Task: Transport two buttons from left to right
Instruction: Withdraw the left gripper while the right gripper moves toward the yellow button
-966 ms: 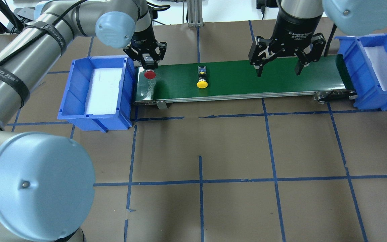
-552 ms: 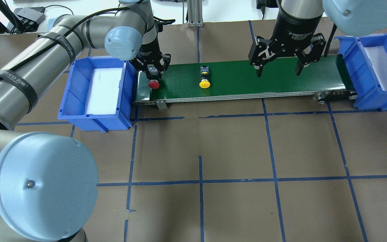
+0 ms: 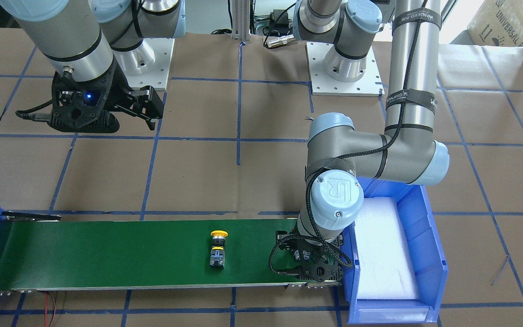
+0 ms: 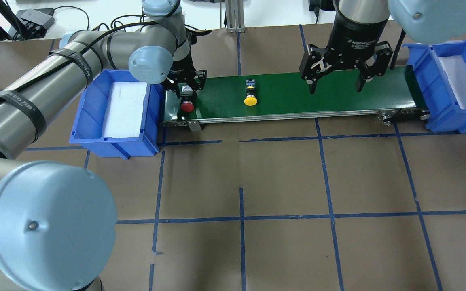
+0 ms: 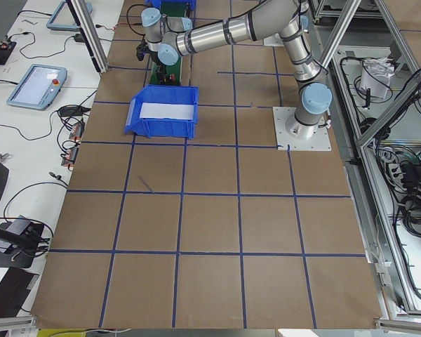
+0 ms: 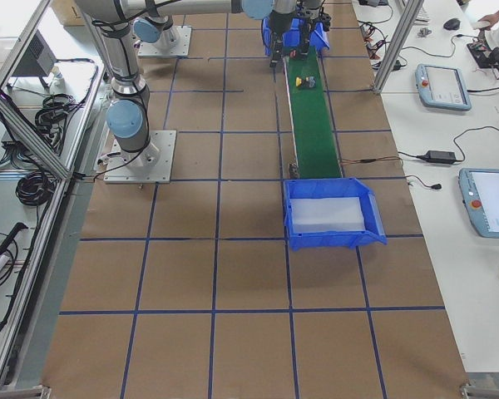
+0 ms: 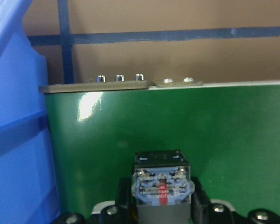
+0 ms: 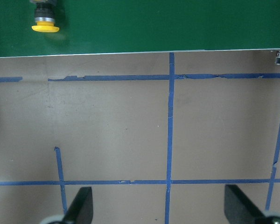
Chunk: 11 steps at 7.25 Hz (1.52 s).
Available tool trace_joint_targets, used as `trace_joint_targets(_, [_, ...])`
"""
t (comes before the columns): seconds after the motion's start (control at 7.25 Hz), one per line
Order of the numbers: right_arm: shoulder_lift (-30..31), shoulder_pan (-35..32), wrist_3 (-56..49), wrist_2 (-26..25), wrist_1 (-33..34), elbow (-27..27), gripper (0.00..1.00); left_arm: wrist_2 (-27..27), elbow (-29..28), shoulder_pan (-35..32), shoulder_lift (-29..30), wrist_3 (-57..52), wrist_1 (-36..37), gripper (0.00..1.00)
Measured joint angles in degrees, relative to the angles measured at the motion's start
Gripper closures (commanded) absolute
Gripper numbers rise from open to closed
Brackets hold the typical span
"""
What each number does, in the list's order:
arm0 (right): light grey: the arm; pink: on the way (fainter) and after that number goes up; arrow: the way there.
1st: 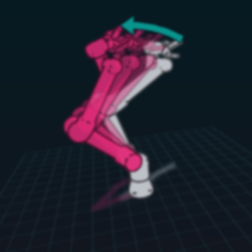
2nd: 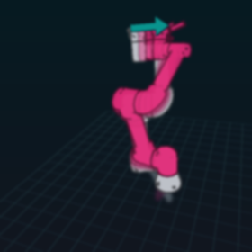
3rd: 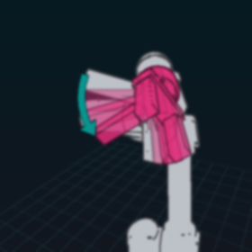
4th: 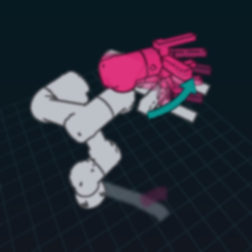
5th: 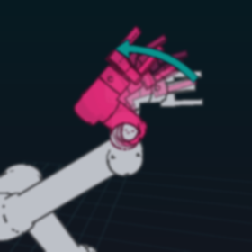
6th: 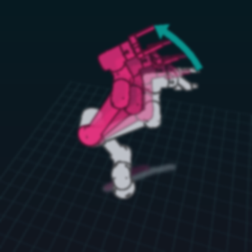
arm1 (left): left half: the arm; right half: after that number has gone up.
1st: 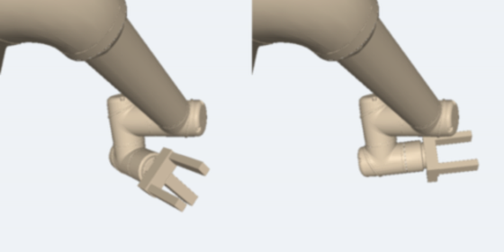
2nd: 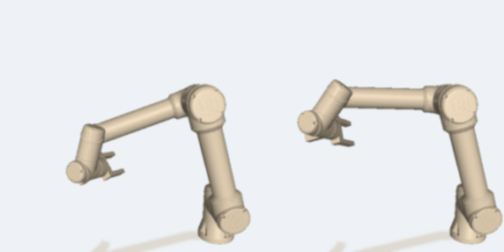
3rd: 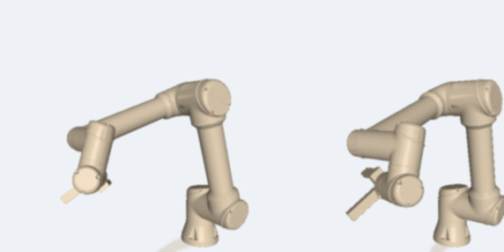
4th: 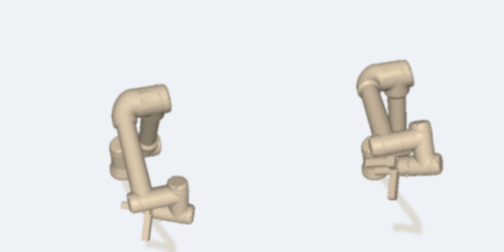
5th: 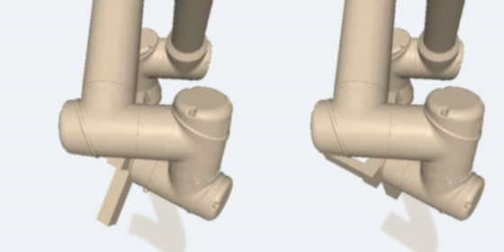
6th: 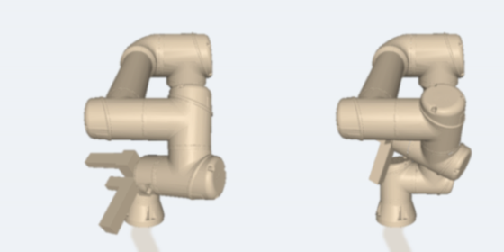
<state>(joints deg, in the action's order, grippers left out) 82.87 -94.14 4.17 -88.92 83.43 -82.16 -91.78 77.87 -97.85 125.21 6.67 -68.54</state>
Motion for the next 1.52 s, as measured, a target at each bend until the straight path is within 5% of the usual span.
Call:
trace_joint_targets(0.83, [-0.1,2.3,0.0,0.4,-0.2,0.0,0.0,-1.4,1.7,4.9,-15.0,0.5,-13.4,0.03])
trace_joint_targets(1.52, [-0.1,2.6,0.1,0.5,-0.1,-0.1,0.0,1.2,15.4,4.9,-34.2,-1.5,-14.2,0.0])
